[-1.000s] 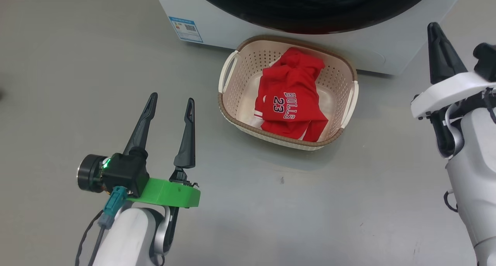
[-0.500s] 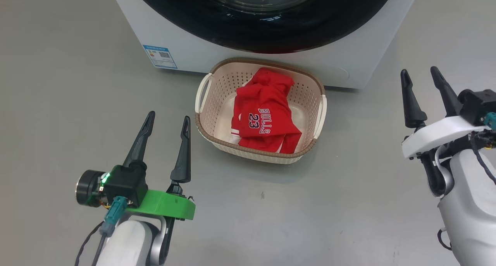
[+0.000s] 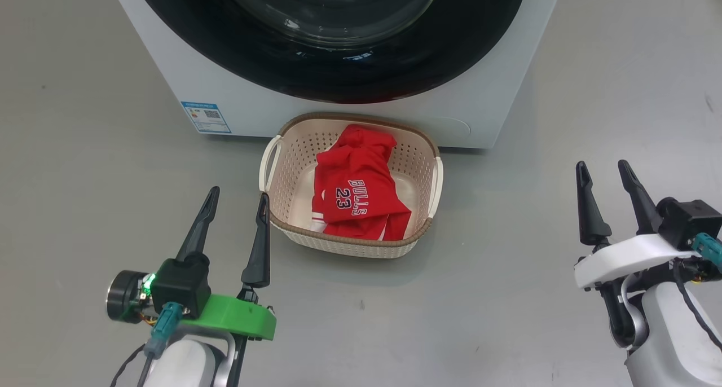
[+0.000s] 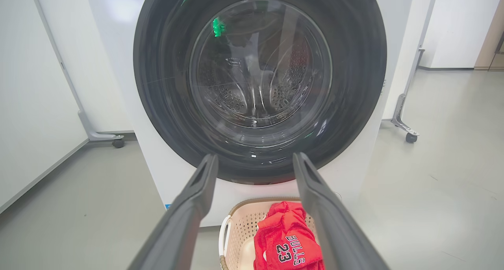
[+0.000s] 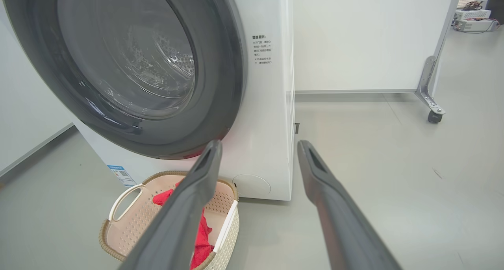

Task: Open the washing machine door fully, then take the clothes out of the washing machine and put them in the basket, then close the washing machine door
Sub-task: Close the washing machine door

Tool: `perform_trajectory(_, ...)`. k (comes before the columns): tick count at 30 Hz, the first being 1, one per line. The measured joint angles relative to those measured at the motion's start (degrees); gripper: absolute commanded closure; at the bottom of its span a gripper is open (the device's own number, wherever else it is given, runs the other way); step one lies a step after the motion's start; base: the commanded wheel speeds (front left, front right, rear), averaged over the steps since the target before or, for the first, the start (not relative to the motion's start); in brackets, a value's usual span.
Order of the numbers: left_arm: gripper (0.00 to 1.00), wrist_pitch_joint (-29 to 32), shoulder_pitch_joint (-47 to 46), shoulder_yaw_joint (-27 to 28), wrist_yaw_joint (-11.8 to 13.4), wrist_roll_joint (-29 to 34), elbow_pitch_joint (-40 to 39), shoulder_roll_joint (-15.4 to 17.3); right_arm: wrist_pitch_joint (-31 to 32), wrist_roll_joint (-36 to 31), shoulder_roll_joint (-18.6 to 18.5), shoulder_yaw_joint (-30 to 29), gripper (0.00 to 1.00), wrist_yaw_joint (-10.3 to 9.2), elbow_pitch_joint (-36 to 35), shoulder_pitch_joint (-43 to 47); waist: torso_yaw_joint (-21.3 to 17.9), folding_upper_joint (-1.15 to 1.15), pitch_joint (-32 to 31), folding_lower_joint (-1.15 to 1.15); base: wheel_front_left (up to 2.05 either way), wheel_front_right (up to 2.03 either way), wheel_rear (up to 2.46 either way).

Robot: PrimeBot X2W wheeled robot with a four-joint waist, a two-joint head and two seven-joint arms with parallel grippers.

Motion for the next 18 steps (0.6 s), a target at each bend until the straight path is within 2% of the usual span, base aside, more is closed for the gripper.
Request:
perform_trajectory(12,0.0,0.01,2.68,-0.22,-0.44,-0.01,2.19,0.26,-0.04,-0.15,0.82,-0.73,0.0,-1.59,-5.89,8.44,-2.11,0.0,-3.8,0.0,0.0,0.0,0.0)
perform_trajectory(18,0.0,0.01,3.88,-0.37,-0.48,-0.09,2.64,0.29,-0.04,-0.73,1.16,-0.21,0.0,-1.66,-7.79,12.04,-2.54,0.0,-5.93,0.0,0.0,0.0,0.0)
